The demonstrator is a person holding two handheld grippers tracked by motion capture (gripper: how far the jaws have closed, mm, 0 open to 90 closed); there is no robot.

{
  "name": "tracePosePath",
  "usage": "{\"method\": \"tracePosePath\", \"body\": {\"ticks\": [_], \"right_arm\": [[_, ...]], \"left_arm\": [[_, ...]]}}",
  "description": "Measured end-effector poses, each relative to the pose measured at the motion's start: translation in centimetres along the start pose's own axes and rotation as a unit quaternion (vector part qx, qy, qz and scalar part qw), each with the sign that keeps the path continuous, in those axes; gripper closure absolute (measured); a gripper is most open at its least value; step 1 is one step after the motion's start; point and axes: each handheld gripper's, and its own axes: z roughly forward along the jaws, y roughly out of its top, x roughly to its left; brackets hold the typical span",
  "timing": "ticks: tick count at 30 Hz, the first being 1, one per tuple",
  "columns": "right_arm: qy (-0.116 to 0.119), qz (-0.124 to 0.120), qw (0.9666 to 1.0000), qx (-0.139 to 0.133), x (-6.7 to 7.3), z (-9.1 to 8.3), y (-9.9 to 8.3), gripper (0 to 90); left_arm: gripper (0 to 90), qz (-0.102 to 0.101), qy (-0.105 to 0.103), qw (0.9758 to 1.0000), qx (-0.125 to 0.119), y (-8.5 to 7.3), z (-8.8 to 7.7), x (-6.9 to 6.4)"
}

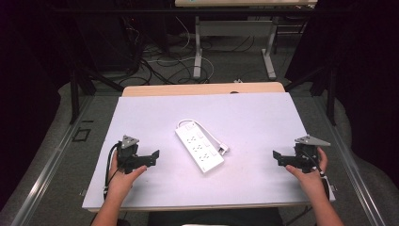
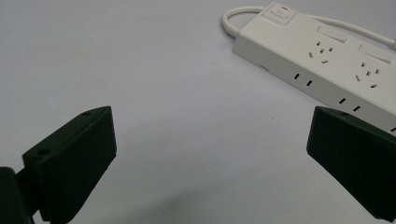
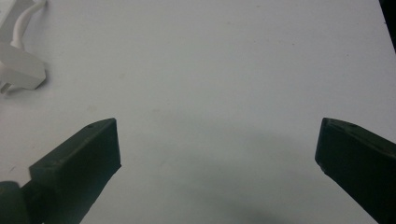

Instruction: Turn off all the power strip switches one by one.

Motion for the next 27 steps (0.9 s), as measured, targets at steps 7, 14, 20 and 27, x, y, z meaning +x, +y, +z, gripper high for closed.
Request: {"method": "tracePosePath", "body": {"ticks": [7, 14, 20, 27], "right_arm": [[-0.008, -0.008, 0.9999, 0.004, 0.1, 0.1, -0.1, 0.0], [-0.013, -0.025, 0.9996, 0.006, 0.4, 0.1, -0.1, 0.0], [-0.015, -0.034, 0.9993, 0.003, 0.8, 0.0, -0.1, 0.0], [-0.013, -0.025, 0.9996, 0.007, 1.0, 0.1, -0.1, 0.0]], "left_arm": [[6.1, -0.003, -0.002, 1.0000, 0.001, 0.4, -0.1, -0.2], [10.7, -0.003, 0.003, 1.0000, 0.001, 1.1, -0.1, -0.6], [16.0, 0.002, 0.006, 1.0000, 0.007, 2.2, -0.3, -0.8], [20.5, 0.021, 0.001, 0.9997, 0.009, 3.6, 0.1, -1.3]]}}
